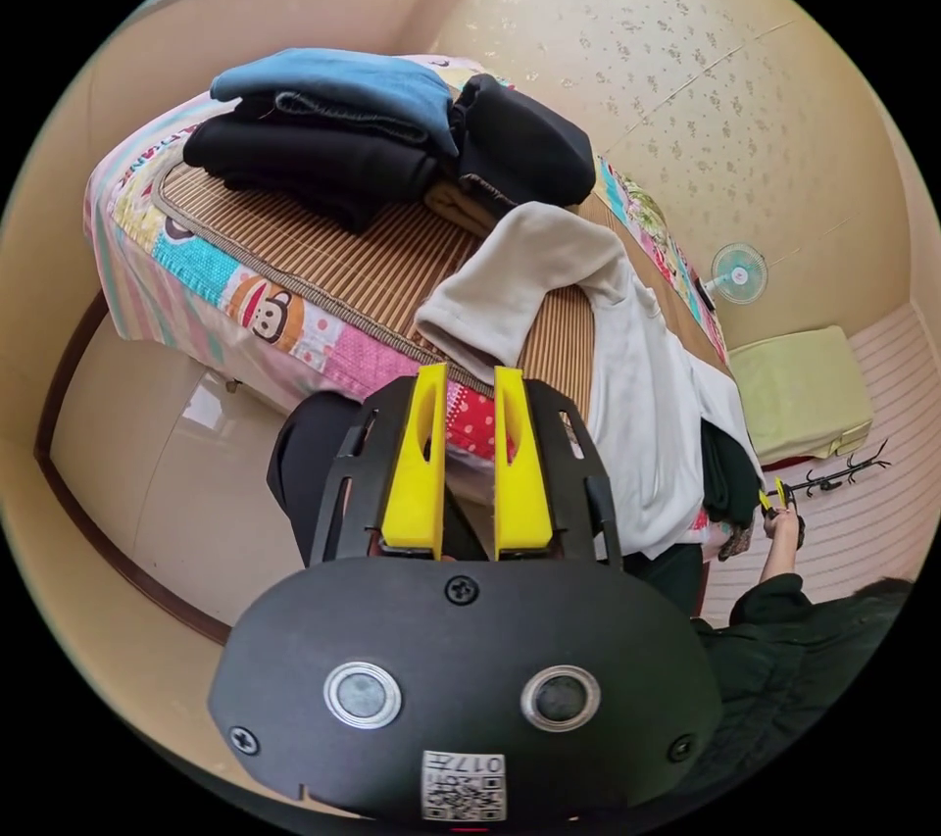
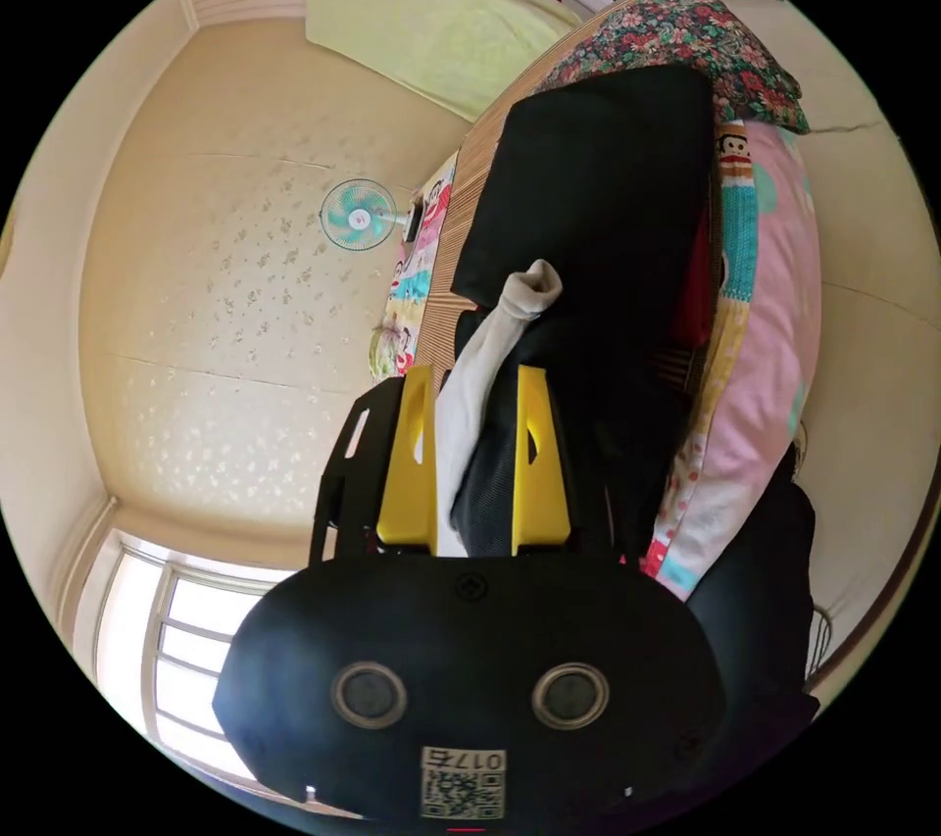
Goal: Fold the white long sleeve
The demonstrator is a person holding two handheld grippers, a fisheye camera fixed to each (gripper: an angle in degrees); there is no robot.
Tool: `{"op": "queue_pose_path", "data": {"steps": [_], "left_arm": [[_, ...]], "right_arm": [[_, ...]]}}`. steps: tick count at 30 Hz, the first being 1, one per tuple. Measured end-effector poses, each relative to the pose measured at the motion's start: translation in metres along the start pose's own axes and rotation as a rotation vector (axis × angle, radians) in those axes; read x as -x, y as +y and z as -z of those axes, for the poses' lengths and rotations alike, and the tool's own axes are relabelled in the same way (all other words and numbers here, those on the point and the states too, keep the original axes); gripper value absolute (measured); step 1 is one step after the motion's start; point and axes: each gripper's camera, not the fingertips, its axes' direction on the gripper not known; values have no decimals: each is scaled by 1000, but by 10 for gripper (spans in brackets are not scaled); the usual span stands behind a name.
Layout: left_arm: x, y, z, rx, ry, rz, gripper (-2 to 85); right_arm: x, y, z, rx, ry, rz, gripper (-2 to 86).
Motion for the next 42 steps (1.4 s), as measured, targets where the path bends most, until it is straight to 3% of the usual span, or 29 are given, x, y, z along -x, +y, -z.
{"op": "queue_pose_path", "data": {"steps": [6,10,13,16,18,20,22,25,27,30,32,34,37,42], "left_arm": [[-30,1,6,-18,-3,-26,79],[-33,11,9,-15,3,13,79],[-31,19,11,-14,16,55,79],[-32,22,16,-5,24,68,79],[-36,22,20,-10,13,65,79],[-42,21,27,-25,6,63,79],[-50,21,30,-30,14,53,79],[-67,18,27,-12,16,23,83],[-81,15,24,4,19,-12,88],[-107,6,18,16,-41,-102,97],[-124,-7,7,62,-69,-181,108],[-137,-20,-3,122,-95,-252,121],[-155,-39,-23,237,-225,-386,136],[-171,-53,-36,401,-359,-534,93]], "right_arm": [[7,-25,-15,25,109,-5,123],[-1,-16,-3,-14,35,-2,111],[-17,-21,-7,-23,99,0,109],[-38,-36,-24,38,-14,-26,102],[-37,-43,-31,42,56,-5,84],[-21,-46,-40,13,203,45,54],[10,-33,-43,-49,127,157,44],[91,33,-68,-143,7,513,39],[130,88,-109,-61,-55,734,38],[138,191,-216,327,-148,981,41],[86,295,-311,776,-24,1138,51],[22,362,-354,1062,150,1167,60],[-21,385,-299,766,59,1217,58],[-58,380,-274,844,216,1320,66]]}}
